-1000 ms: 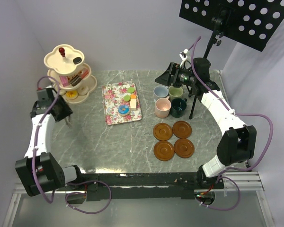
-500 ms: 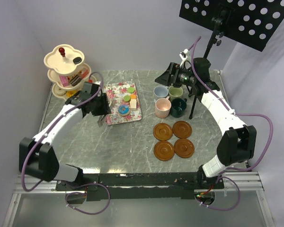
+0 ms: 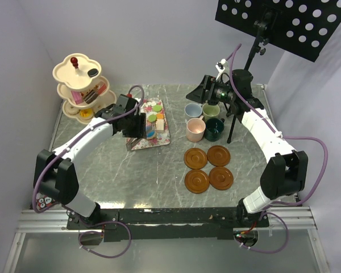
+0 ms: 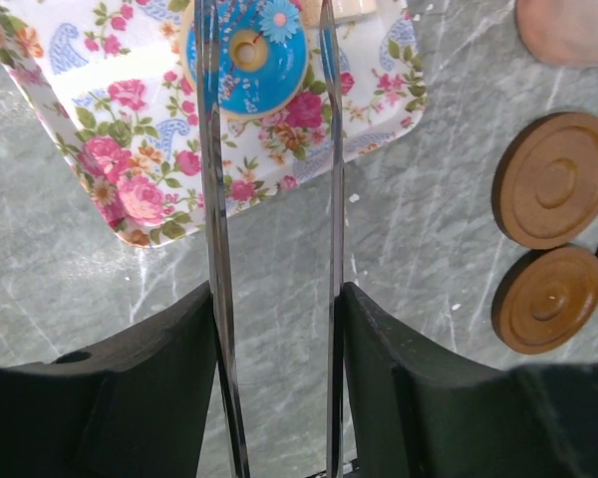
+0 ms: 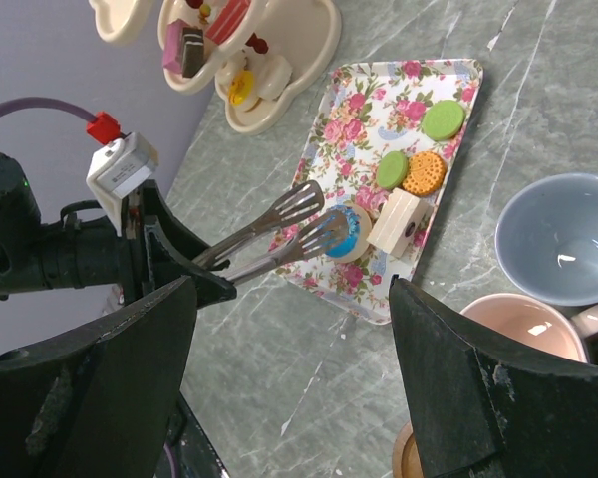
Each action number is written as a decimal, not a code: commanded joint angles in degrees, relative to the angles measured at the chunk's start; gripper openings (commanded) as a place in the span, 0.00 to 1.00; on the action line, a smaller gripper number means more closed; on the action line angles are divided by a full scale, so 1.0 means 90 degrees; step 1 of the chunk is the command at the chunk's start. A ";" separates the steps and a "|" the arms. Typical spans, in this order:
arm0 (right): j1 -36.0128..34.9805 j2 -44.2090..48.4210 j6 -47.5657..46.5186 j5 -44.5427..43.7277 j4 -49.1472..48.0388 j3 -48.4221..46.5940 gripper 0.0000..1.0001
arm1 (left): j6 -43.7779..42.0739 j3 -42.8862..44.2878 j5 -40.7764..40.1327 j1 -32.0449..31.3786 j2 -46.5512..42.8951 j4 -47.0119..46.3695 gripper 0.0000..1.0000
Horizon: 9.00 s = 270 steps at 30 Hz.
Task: Serve the afternoon tea
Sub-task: Pick up the desert from the tray, then place the desert on the desert table, then pick up the desert from the tray, then place the desert on the desert table.
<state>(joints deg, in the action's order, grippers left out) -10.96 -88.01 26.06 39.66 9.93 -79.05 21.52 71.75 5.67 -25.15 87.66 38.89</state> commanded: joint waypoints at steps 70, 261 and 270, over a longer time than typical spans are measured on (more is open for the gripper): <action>0.0066 0.0247 -0.0064 -0.0061 -0.0166 0.0023 0.84 | -0.0155 0.1813 -0.1167 -0.0253 0.0974 0.1401 0.43; 0.0114 0.0198 0.0092 0.0261 -0.0332 0.0218 0.84 | 0.0637 0.1003 -0.0689 0.1230 -0.1194 0.0825 0.36; 0.0114 0.0160 0.0092 0.0281 -0.0313 0.0199 0.84 | 0.0334 0.0847 -0.0611 0.2041 -0.1809 0.1323 0.36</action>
<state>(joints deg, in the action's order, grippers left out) -10.35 -88.62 26.98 40.73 9.54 -77.23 26.61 79.07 -1.02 -9.34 74.83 48.64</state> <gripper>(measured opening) 0.838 0.367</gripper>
